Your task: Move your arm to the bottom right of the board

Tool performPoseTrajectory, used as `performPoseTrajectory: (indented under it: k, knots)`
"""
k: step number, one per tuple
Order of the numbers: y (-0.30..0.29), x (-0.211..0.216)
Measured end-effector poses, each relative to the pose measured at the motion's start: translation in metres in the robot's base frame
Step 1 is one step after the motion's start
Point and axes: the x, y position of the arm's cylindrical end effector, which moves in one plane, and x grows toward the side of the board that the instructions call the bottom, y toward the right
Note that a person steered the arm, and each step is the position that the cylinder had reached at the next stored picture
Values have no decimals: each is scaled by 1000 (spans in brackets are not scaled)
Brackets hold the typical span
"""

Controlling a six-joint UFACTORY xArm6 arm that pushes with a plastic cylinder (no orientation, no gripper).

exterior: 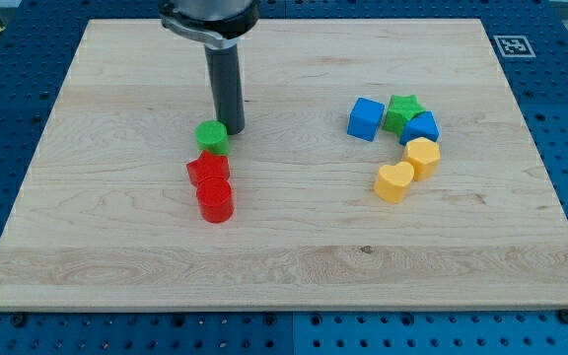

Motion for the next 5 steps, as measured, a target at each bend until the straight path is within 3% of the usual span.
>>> performPoseTrajectory:
  k: [3,5]
  knots:
    - [3,12]
    - [41,40]
